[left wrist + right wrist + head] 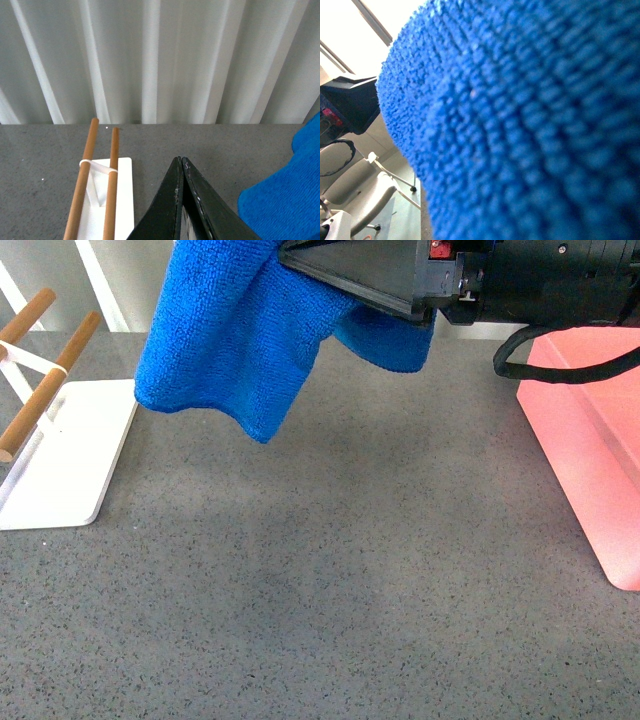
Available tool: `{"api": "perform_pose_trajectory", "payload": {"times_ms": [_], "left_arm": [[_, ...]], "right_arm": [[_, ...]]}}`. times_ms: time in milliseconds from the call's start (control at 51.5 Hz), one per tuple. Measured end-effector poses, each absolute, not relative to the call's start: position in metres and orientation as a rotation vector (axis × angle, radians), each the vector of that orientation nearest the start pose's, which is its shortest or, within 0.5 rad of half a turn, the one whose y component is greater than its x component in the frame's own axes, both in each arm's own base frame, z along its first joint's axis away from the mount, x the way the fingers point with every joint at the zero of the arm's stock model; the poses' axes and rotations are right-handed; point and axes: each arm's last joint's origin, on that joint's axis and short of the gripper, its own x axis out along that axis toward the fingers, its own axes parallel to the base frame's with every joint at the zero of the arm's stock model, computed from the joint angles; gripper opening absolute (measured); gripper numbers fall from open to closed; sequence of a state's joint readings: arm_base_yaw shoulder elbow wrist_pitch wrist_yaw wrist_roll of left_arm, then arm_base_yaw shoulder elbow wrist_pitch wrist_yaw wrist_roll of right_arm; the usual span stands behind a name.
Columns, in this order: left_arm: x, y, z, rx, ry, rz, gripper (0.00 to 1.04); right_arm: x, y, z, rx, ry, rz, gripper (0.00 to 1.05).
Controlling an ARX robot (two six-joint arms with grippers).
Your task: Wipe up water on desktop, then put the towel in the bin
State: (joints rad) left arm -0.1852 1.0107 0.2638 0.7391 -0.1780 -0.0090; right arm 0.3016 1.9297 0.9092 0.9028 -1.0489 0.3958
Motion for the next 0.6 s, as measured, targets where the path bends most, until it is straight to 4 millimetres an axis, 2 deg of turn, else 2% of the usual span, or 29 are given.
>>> {"api": "perform_pose_trajectory", "payload": {"times_ms": [233, 601], "left_arm": [[0.170, -0.018, 0.190, -0.007, 0.006, -0.005, 0.04], [0.146, -0.001, 0.178, -0.008, 0.007, -0.001, 0.04]], "right_arm": [[0.350, 0.131, 0.162, 0.378, 0.399, 1.296, 0.05], [0.350, 0.130, 0.160, 0.372, 0.408, 1.279, 0.05]]}}
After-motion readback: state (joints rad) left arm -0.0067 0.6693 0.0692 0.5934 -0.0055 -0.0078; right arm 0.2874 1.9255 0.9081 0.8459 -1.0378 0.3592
